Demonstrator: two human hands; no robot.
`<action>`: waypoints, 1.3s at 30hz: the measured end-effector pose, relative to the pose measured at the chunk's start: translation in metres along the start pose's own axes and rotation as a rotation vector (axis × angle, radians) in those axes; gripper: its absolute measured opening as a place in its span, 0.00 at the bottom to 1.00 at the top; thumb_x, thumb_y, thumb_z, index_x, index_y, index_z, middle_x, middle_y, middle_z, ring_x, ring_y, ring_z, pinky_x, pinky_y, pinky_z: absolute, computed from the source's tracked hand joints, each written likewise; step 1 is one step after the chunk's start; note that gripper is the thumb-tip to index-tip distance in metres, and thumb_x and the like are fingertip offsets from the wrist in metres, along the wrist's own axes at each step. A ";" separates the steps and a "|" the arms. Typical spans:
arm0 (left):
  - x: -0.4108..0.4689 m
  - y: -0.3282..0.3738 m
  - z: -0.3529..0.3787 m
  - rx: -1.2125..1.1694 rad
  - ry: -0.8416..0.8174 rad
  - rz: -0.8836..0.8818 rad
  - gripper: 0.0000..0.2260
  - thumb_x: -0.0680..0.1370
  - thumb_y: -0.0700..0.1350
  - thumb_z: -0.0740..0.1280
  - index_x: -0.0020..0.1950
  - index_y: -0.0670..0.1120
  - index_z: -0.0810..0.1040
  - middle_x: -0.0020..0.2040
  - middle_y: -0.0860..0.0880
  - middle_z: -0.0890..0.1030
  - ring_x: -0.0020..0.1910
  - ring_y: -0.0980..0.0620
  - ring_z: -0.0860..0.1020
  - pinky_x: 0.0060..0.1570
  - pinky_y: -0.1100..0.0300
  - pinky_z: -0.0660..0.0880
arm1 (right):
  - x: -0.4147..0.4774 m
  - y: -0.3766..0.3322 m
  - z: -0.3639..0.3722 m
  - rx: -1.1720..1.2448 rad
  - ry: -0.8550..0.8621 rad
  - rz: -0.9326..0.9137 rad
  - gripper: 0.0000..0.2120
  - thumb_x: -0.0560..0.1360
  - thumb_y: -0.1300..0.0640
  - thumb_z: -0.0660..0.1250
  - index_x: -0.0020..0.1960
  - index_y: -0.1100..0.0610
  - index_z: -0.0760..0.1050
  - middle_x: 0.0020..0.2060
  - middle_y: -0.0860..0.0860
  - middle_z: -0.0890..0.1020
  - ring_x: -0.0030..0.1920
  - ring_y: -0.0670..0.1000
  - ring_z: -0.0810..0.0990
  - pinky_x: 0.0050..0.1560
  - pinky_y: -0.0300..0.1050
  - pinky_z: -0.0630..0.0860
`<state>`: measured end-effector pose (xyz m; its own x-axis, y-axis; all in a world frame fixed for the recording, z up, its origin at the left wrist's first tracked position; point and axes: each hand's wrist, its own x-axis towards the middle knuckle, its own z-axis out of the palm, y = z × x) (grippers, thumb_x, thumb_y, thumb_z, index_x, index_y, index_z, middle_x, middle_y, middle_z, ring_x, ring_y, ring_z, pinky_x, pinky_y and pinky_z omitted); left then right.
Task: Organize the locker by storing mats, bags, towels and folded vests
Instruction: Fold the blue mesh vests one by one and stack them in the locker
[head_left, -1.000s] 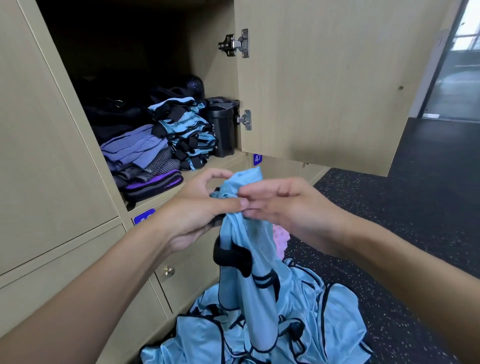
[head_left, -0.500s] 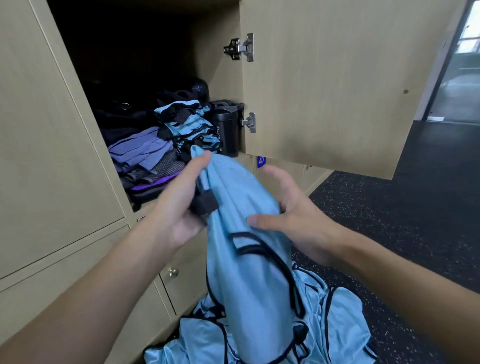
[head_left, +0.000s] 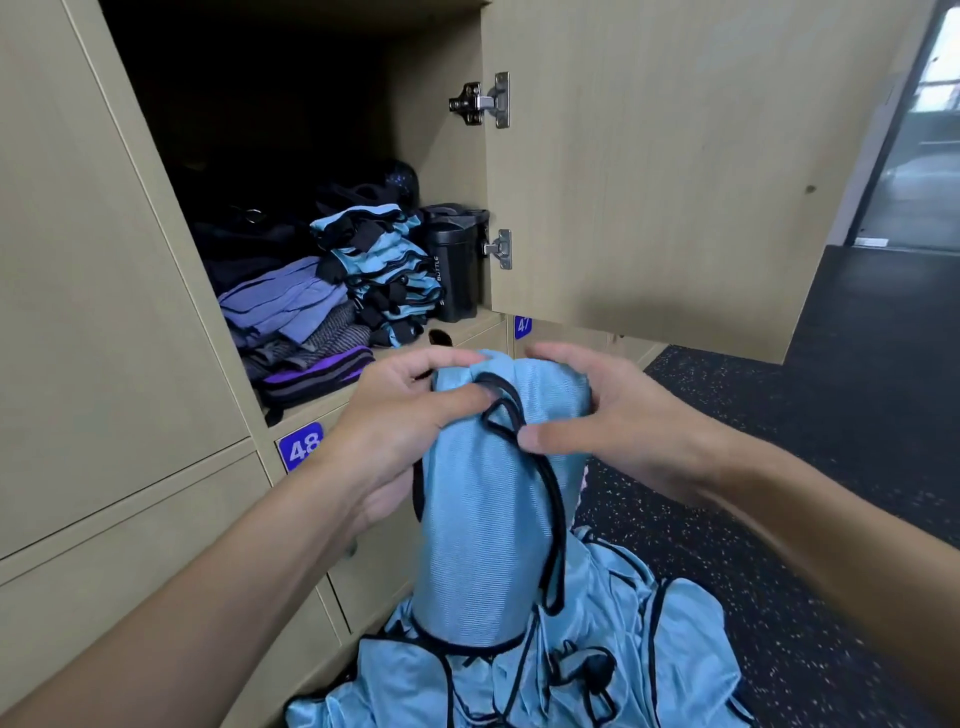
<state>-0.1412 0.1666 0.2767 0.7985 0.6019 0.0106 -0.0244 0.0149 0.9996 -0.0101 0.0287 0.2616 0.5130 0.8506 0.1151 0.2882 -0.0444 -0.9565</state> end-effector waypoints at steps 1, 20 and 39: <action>0.000 0.001 0.000 0.000 0.012 0.005 0.10 0.74 0.32 0.72 0.51 0.43 0.83 0.46 0.40 0.86 0.40 0.45 0.85 0.37 0.56 0.82 | -0.001 -0.002 0.000 -0.089 -0.033 -0.001 0.36 0.66 0.61 0.80 0.70 0.51 0.69 0.57 0.48 0.83 0.55 0.46 0.83 0.59 0.45 0.79; 0.001 -0.009 -0.004 0.129 -0.218 0.136 0.56 0.59 0.44 0.80 0.77 0.66 0.51 0.58 0.62 0.82 0.57 0.59 0.82 0.56 0.60 0.79 | -0.003 -0.010 0.008 0.386 0.227 -0.088 0.09 0.77 0.64 0.68 0.56 0.59 0.79 0.48 0.54 0.86 0.47 0.53 0.86 0.45 0.46 0.83; 0.002 0.000 -0.004 -0.045 -0.140 0.215 0.46 0.71 0.35 0.74 0.75 0.68 0.54 0.54 0.57 0.85 0.55 0.52 0.84 0.54 0.51 0.81 | -0.009 -0.011 0.007 -0.007 0.062 -0.118 0.47 0.66 0.64 0.79 0.77 0.49 0.59 0.59 0.40 0.79 0.56 0.38 0.80 0.58 0.36 0.77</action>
<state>-0.1423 0.1708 0.2765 0.8474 0.4790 0.2290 -0.2267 -0.0635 0.9719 -0.0238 0.0248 0.2692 0.5240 0.8164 0.2428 0.3552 0.0496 -0.9335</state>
